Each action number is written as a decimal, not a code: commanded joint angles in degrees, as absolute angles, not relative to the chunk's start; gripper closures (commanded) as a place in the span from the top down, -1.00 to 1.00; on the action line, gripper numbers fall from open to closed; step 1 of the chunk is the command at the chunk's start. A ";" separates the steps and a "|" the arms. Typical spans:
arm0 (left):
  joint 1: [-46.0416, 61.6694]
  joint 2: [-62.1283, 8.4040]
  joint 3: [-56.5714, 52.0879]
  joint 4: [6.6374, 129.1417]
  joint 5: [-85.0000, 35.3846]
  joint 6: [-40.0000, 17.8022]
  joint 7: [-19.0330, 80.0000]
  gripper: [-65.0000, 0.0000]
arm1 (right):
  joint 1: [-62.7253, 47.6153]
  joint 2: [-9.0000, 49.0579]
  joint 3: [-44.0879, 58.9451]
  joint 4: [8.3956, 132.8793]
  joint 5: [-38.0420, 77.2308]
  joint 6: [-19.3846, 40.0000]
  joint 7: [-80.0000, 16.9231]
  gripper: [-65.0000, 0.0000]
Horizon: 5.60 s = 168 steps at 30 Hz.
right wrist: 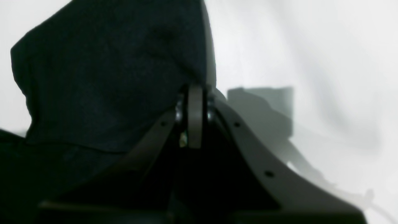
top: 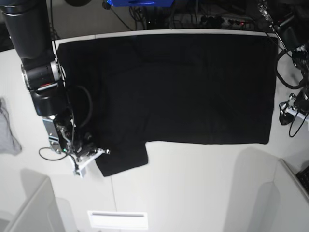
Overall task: Fold the T-shirt properly
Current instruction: 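Reach the left gripper to the other hem corner and grasp it, then lift the hem with both grippers and fold it toward the collar, then lay the hem onto the collar edge and open both grippers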
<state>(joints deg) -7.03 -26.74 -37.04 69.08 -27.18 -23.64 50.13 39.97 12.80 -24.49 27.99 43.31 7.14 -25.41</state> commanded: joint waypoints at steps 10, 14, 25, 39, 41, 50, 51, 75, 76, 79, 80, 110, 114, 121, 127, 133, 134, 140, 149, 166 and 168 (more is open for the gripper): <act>-27.12 -27.82 -28.88 48.92 -13.32 -23.96 42.33 0.52 | 41.71 13.05 -24.31 28.70 43.30 7.16 -25.54 -1.00; -31.08 -27.82 -23.87 41.45 -13.76 -23.96 37.67 0.52 | 41.71 13.05 -24.31 28.70 43.30 7.16 -25.54 -1.00; -37.32 -26.77 -16.75 27.12 -13.41 -23.78 29.32 0.52 | 41.63 13.05 -24.31 28.70 43.30 7.16 -25.54 -1.00; -34.77 -24.92 -15.16 26.77 -13.67 -23.78 28.26 -0.47 | 41.54 13.32 -24.31 28.70 43.21 7.16 -25.19 -1.00; -34.51 -24.84 -14.99 26.86 -13.67 -23.78 28.26 -0.89 | 41.54 13.32 -24.31 28.70 43.21 7.16 -25.10 -1.00; -26.59 -24.92 -15.25 42.15 -13.85 -23.96 28.79 -1.00 | 39.69 13.76 -24.40 32.13 43.12 7.25 -20.44 -1.00; -25.80 -24.92 -15.43 43.65 -13.85 -23.96 28.88 -1.00 | 39.43 13.93 -24.40 33.54 43.12 7.25 -20.35 -1.00; -14.46 -26.07 -16.13 64.92 -25.27 -24.04 38.11 -1.00 | 30.90 20.53 -24.22 50.07 43.30 7.25 -20.70 -1.00; -13.76 -25.98 -17.71 65.89 -25.27 -24.04 38.99 -1.00 | 30.29 20.97 -24.22 50.95 43.38 7.25 -20.70 -1.00; -11.21 -25.80 -23.43 70.81 -25.27 -24.04 40.92 -1.00 | 28.18 21.58 -22.55 53.93 43.30 7.16 -20.70 -1.00; -10.07 -25.71 -24.57 72.75 -25.27 -24.04 41.80 -1.00 | 27.12 21.67 -21.23 55.08 43.21 7.16 -20.70 -1.00; 12.26 -24.48 -32.13 97.45 -35.91 -24.04 47.16 -1.00 | 5.23 21.23 -1.45 83.82 43.56 7.16 -32.22 -1.00; 14.46 -24.40 -32.13 98.77 -35.91 -24.04 47.16 -1.00 | 2.24 21.23 0.84 87.96 43.56 7.16 -34.33 -1.00; 17.10 -24.57 -32.13 99.21 -39.16 -24.04 47.16 -1.00 | -2.95 21.14 3.30 92.79 43.65 7.16 -36.09 -1.00; 19.56 -24.66 -32.13 102.55 -43.47 -24.04 47.16 -1.00 | -6.02 21.14 3.30 96.92 43.65 7.16 -38.02 -1.00; 20.88 -24.92 -32.13 103.78 -43.82 -24.04 47.16 -1.00 | -8.57 21.14 3.56 100.70 43.65 7.08 -38.11 -1.00; 21.23 -24.92 -32.13 103.78 -43.82 -24.04 47.16 -1.00 | -9.27 21.14 4.44 101.32 43.65 7.08 -38.29 -1.00; 22.37 -24.92 -32.22 105.01 -43.91 -24.04 47.16 -1.00 | -10.51 21.14 8.84 105.01 43.65 7.08 -43.82 -1.00; 24.75 -24.75 -37.67 107.03 -44.00 -24.04 47.25 -1.00 | -12.26 18.24 11.47 109.49 43.56 7.08 -49.63 -1.00; 29.67 -24.92 -37.85 107.91 -44.00 -24.04 47.25 -1.00 | -20.70 17.19 14.99 114.77 43.65 7.16 -51.82 -1.00; 30.37 -24.92 -37.85 108.18 -44.00 -24.04 47.25 -1.00 | -21.14 17.19 14.99 114.86 44.53 7.16 -51.82 -1.00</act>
<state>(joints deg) 30.26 -23.97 -37.21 107.28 -43.42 -24.01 48.42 -21.52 16.49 14.63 113.89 43.44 6.94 -52.99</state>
